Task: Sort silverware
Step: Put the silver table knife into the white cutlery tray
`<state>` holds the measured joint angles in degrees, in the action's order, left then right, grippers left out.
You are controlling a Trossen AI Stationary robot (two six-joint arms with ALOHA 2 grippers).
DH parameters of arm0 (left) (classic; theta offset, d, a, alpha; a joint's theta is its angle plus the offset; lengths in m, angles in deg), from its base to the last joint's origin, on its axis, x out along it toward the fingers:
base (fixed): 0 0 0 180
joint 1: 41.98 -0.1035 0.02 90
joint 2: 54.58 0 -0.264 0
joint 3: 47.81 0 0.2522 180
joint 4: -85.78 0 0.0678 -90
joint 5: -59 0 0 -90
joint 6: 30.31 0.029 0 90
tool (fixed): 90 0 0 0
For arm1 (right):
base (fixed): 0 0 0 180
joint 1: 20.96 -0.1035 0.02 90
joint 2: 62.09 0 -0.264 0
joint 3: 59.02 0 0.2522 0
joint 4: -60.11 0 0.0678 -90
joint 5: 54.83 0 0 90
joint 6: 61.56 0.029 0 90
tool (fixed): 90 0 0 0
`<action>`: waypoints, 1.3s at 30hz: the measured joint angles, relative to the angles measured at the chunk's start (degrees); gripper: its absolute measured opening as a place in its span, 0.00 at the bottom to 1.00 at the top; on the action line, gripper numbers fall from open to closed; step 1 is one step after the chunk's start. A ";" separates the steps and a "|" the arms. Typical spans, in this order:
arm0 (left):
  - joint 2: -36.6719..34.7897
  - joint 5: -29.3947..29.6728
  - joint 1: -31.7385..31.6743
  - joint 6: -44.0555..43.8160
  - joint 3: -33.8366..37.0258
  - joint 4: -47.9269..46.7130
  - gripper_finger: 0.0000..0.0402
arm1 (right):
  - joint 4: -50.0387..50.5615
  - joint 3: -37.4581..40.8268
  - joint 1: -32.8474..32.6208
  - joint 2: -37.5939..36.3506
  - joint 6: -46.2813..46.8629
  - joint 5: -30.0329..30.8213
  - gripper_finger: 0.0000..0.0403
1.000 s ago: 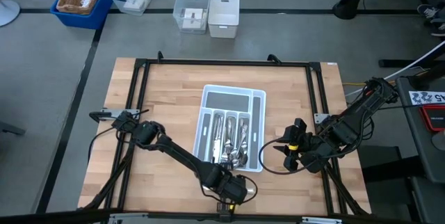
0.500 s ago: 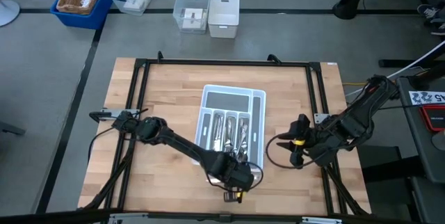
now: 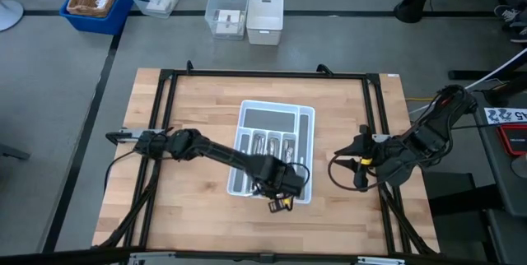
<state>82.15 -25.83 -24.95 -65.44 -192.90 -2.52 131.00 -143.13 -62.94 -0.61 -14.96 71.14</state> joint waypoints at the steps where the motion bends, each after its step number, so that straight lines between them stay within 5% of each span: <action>1: 0.00 -0.02 -0.57 0.26 0.00 -1.14 0.07 | 0.01 -0.02 0.00 -0.19 -0.62 0.48 0.30; 13: 0.00 2.14 -8.13 -0.56 0.00 -12.60 0.08 | 0.01 -0.02 0.00 -0.53 -6.87 2.51 0.30; 21: 0.00 2.70 -10.63 -9.51 0.00 -15.02 0.09 | 0.03 -0.02 0.00 -0.53 -12.12 8.34 0.30; 32: 0.00 8.17 -11.05 -33.74 3.20 -13.94 0.08 | 0.06 -0.01 0.00 -0.77 -19.28 8.45 0.30; 39: -0.21 8.50 -8.31 -47.40 10.05 -3.29 0.08 | 1.85 0.00 0.00 -1.24 -23.73 5.50 0.30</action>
<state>81.94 -17.33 -33.26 -112.84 -182.85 -5.81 132.85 -143.13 -62.94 -1.85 -38.70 76.64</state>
